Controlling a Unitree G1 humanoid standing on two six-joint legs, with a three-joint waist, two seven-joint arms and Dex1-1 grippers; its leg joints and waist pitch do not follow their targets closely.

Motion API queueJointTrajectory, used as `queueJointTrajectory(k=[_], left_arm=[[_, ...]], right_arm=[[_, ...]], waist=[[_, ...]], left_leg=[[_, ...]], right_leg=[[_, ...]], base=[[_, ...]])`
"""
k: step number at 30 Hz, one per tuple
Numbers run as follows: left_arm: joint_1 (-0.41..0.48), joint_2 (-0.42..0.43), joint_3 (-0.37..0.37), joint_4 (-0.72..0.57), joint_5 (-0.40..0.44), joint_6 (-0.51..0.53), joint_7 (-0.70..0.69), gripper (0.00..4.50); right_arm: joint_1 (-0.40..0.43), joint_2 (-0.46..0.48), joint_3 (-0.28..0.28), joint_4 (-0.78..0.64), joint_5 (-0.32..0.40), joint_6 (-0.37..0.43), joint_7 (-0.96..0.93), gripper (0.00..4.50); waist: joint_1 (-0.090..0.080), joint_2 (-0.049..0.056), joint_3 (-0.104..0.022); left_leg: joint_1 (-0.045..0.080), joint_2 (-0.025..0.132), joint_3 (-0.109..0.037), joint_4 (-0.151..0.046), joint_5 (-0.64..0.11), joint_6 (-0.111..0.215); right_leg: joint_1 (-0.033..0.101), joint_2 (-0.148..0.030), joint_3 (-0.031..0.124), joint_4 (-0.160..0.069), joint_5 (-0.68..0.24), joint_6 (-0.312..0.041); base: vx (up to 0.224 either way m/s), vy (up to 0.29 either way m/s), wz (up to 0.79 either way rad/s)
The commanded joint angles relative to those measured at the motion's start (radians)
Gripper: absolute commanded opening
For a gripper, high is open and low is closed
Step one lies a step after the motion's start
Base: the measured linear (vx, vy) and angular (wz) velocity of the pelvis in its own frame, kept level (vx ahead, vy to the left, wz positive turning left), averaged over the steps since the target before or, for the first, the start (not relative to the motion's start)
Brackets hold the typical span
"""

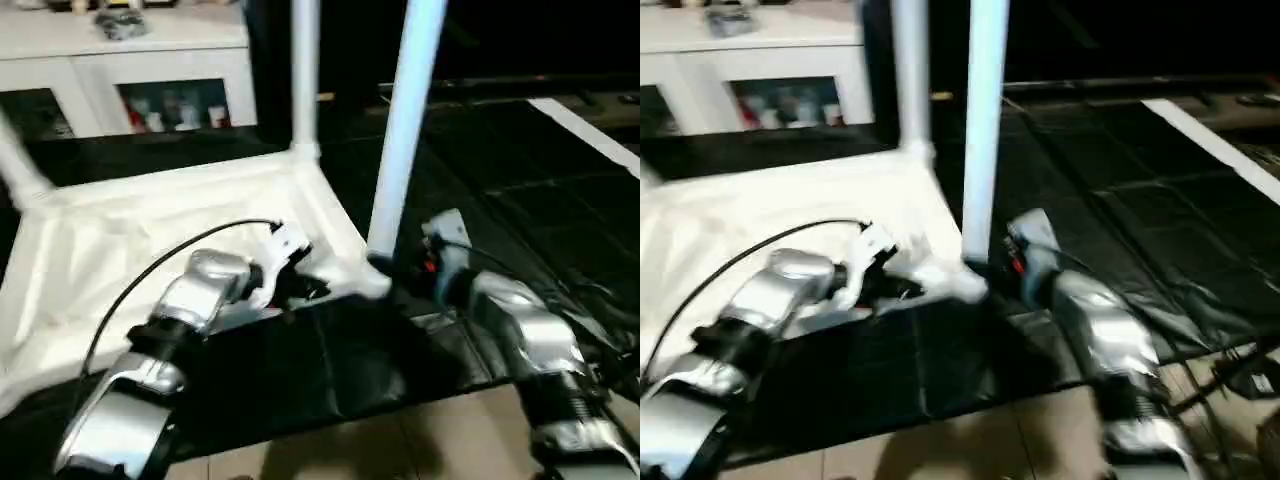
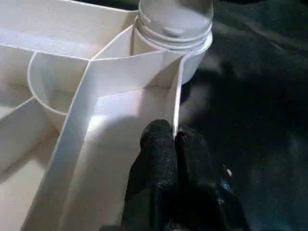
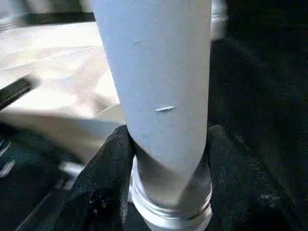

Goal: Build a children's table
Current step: Rotate leg to tighten

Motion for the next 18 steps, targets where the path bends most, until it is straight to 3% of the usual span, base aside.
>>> queueJointTrajectory(k=[1, 4, 9, 12, 13, 15, 16, 18], left_arm=[[-0.054, -0.087, 0.017, -0.027, -0.041, -0.001, 0.052, 0.00], [-0.069, -0.113, 0.036, -0.032, -0.042, 0.017, 0.099, 0.00], [-0.060, -0.098, 0.014, -0.057, -0.032, 0.004, 0.078, 0.00], [-0.045, -0.076, -0.011, -0.068, -0.019, -0.026, 0.040, 0.00], [-0.037, -0.060, -0.025, -0.074, -0.012, -0.044, 0.011, 0.00], [-0.029, -0.044, -0.038, -0.078, -0.007, -0.060, -0.019, 0.00], [-0.024, -0.029, -0.048, -0.079, 0.002, -0.070, -0.043, 0.00], [-0.014, 0.001, -0.066, -0.082, 0.012, -0.086, -0.094, 0.00]], right_arm=[[-0.019, 0.080, 0.089, 0.028, 0.006, 0.019, 0.006, 1.94], [-0.026, 0.097, 0.093, 0.043, -0.016, -0.041, 0.002, 2.29], [-0.010, 0.098, 0.069, 0.031, 0.019, -0.047, 0.036, 2.89], [0.003, 0.083, 0.070, 0.015, 0.023, -0.058, 0.060, 3.11], [0.012, 0.067, 0.070, 0.004, 0.031, -0.064, 0.085, 3.20], [0.019, 0.050, 0.072, -0.003, 0.033, -0.069, 0.105, 3.27], [0.022, 0.032, 0.075, -0.003, 0.030, -0.078, 0.132, 3.43], [0.029, -0.006, 0.072, -0.008, 0.035, -0.089, 0.192, 3.60]], waist=[[0.007, -0.009, -0.070], [0.010, -0.011, -0.076], [0.012, -0.010, -0.075], [0.013, -0.009, -0.072], [0.012, -0.001, -0.071], [0.011, -0.006, -0.072], [0.012, 0.000, -0.072], [0.012, -0.001, -0.071]], left_leg=[[0.004, 0.034, -0.016, -0.068, -0.190, 0.028], [0.002, 0.035, -0.012, -0.064, -0.132, 0.057], [0.001, 0.036, -0.011, -0.063, -0.105, 0.093], [0.004, 0.038, -0.011, -0.066, -0.138, 0.083], [0.004, 0.038, -0.012, -0.066, -0.143, 0.080], [0.004, 0.039, -0.012, -0.067, -0.155, 0.076], [0.005, 0.039, -0.013, -0.067, -0.155, 0.072], [0.006, 0.039, -0.012, -0.067, -0.170, 0.070]], right_leg=[[0.055, -0.067, 0.055, -0.083, -0.324, -0.166], [0.059, -0.066, 0.058, -0.069, -0.209, -0.202], [0.063, -0.067, 0.059, -0.063, -0.152, -0.225], [0.062, -0.068, 0.059, -0.069, -0.200, -0.215], [0.062, -0.068, 0.059, -0.069, -0.206, -0.212], [0.063, -0.068, 0.060, -0.069, -0.202, -0.209], [0.062, -0.068, 0.060, -0.069, -0.198, -0.213], [0.063, -0.067, 0.060, -0.071, -0.203, -0.216]], base=[[0.000, 0.000, 0.00], [0.000, 0.000, 0.00], [0.000, 0.000, 0.00], [0.000, 0.000, 0.00], [0.000, 0.000, 0.00], [0.000, 0.000, 0.00], [0.000, 0.000, 0.00], [0.000, 0.000, 0.00]])
